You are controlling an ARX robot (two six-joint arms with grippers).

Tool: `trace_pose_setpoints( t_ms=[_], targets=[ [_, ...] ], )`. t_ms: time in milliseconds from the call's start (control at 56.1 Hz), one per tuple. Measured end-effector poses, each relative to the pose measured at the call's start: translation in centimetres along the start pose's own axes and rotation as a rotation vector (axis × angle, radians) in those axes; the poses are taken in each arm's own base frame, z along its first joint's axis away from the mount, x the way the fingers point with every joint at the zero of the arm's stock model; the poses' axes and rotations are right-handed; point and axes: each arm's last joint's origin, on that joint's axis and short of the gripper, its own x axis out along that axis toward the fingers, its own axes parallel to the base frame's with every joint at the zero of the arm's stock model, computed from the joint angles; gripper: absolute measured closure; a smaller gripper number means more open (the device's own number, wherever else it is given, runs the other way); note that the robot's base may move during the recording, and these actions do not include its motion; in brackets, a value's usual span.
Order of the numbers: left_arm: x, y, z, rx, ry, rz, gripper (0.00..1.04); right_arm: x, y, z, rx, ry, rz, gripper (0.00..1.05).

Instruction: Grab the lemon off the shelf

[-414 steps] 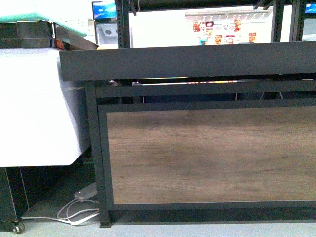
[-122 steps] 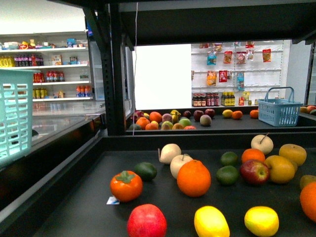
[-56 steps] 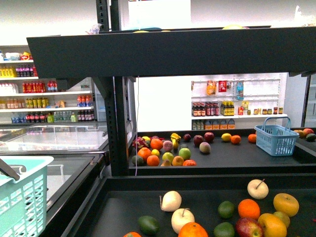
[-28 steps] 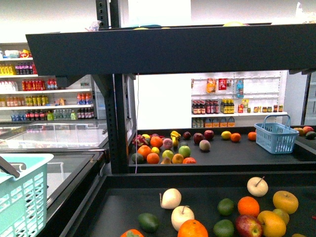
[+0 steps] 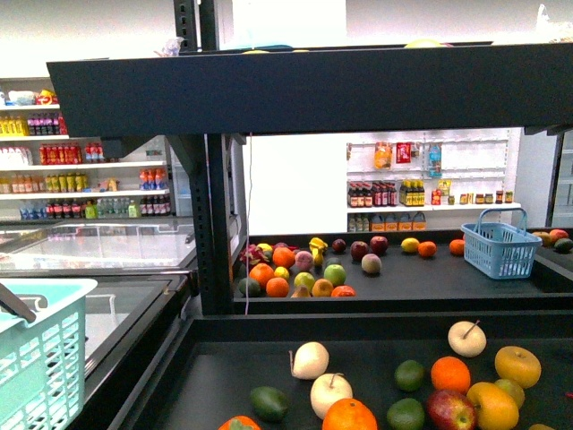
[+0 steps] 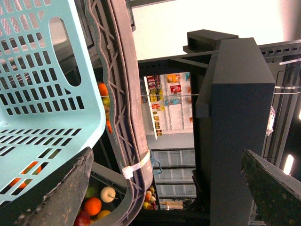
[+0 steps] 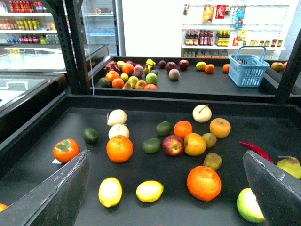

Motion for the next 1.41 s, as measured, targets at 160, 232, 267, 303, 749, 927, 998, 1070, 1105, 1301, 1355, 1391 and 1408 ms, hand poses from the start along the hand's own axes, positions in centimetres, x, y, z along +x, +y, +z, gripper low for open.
trace_pose_setpoints(
  t_ms=[160,232,267,303,749,927,998,1070,1105,1301,1355,1391,1408],
  targets=[
    [2.1,-0.1,0.1,0.009,-0.003,0.002,0.08,0.0,0.0,0.0,0.000,0.000,0.000,0.07],
    [3.3,0.0,0.3,0.013,-0.008,0.003,0.08,0.0,0.0,0.0,0.000,0.000,0.000,0.07],
    [3.8,0.0,0.4,0.012,-0.010,0.005,0.08,0.0,0.0,0.0,0.000,0.000,0.000,0.07],
    [4.1,0.0,0.4,0.012,-0.011,0.010,0.08,0.0,0.0,0.0,0.000,0.000,0.000,0.07],
    [8.0,0.3,0.2,0.032,-0.024,0.016,0.15,0.0,0.0,0.0,0.000,0.000,0.000,0.07],
    [8.1,0.7,0.4,0.041,-0.041,0.048,0.48,0.0,0.0,0.0,0.000,0.000,0.000,0.07],
    [8.0,0.9,0.4,0.043,-0.040,0.056,0.59,0.0,0.0,0.0,0.000,0.000,0.000,0.07],
    [8.0,1.0,0.6,0.045,-0.044,0.061,0.71,0.0,0.0,0.0,0.000,0.000,0.000,0.07],
    [7.8,1.1,0.7,0.046,-0.043,0.064,0.78,0.0,0.0,0.0,0.000,0.000,0.000,0.07],
    [6.1,0.8,-0.5,0.080,0.023,0.068,0.93,0.0,0.0,0.0,0.000,0.000,0.000,0.07],
    [5.3,0.3,-1.0,0.108,0.045,0.060,0.93,0.0,0.0,0.0,0.000,0.000,0.001,0.07],
    [4.8,0.0,-1.4,0.125,0.059,0.053,0.94,0.0,0.0,0.0,0.000,0.000,0.000,0.07],
    [4.5,-0.3,-1.6,0.138,0.071,0.048,0.94,0.0,0.0,0.0,0.000,0.000,0.000,0.07]
  ],
)
